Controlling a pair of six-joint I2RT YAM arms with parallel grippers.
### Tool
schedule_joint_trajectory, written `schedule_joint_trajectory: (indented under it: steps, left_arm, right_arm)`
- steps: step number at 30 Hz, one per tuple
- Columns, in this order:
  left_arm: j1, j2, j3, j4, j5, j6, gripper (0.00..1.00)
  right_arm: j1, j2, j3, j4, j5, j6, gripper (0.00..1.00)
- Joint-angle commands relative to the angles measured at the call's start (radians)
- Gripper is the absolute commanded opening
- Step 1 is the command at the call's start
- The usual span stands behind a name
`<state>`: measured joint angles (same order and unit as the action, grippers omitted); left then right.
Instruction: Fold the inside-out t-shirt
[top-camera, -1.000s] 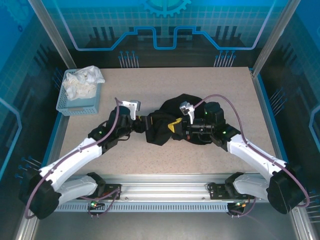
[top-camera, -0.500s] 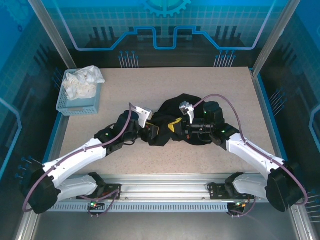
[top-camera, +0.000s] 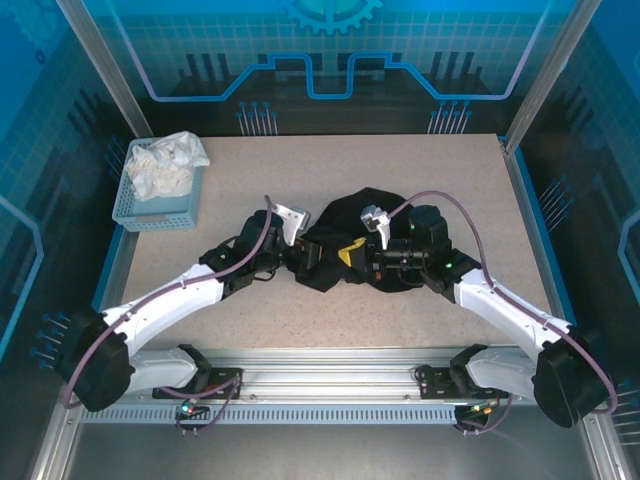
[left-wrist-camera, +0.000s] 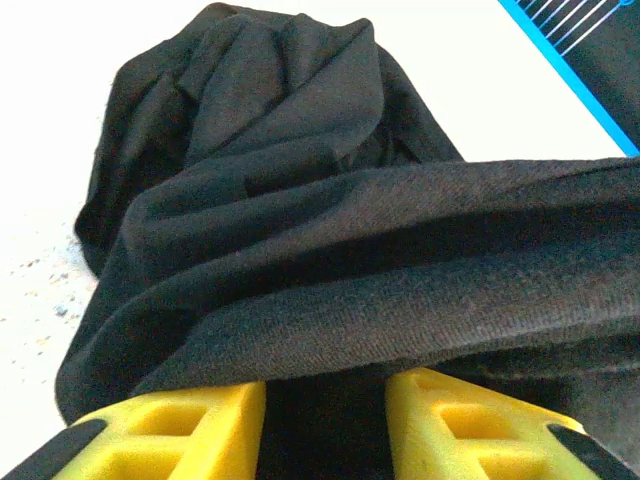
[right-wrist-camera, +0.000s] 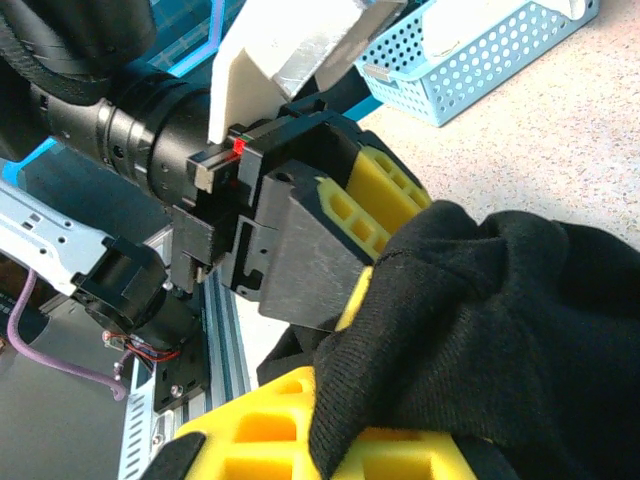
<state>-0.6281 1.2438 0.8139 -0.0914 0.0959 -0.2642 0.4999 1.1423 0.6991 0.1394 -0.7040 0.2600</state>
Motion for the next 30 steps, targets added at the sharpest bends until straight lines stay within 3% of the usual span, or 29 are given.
schedule_joint_trajectory:
  steps: [1, 6, 10, 15, 19, 23, 30]
  left_arm:
    - [0.005, 0.036, 0.049, 0.067, 0.095, -0.013, 0.30]
    - [0.019, 0.017, 0.043, 0.102, 0.160, -0.031, 0.00]
    - [0.041, -0.092, -0.005, 0.152, 0.280, -0.087, 0.00]
    - [0.060, -0.212, -0.052, 0.251, 0.438, -0.232, 0.00]
    - [0.086, -0.251, -0.082, 0.355, 0.511, -0.376, 0.00]
    - [0.098, -0.232, -0.091, 0.420, 0.511, -0.454, 0.00]
    - [0.110, -0.176, -0.086, 0.475, 0.450, -0.508, 0.00]
  right_arm:
    - [-0.016, -0.028, -0.008, 0.009, -0.001, -0.020, 0.00]
    - [-0.024, -0.059, -0.006, -0.058, 0.065, -0.049, 0.00]
    - [-0.036, -0.101, 0.024, -0.173, 0.231, -0.079, 0.00]
    - [-0.037, -0.105, 0.044, -0.148, 0.204, -0.101, 0.01]
    - [-0.037, -0.043, 0.114, -0.236, 0.315, -0.076, 0.04]
    - [-0.037, 0.036, 0.189, -0.351, 0.388, -0.020, 0.09]
    - [-0.037, 0.046, 0.252, -0.498, 0.386, -0.082, 0.25]
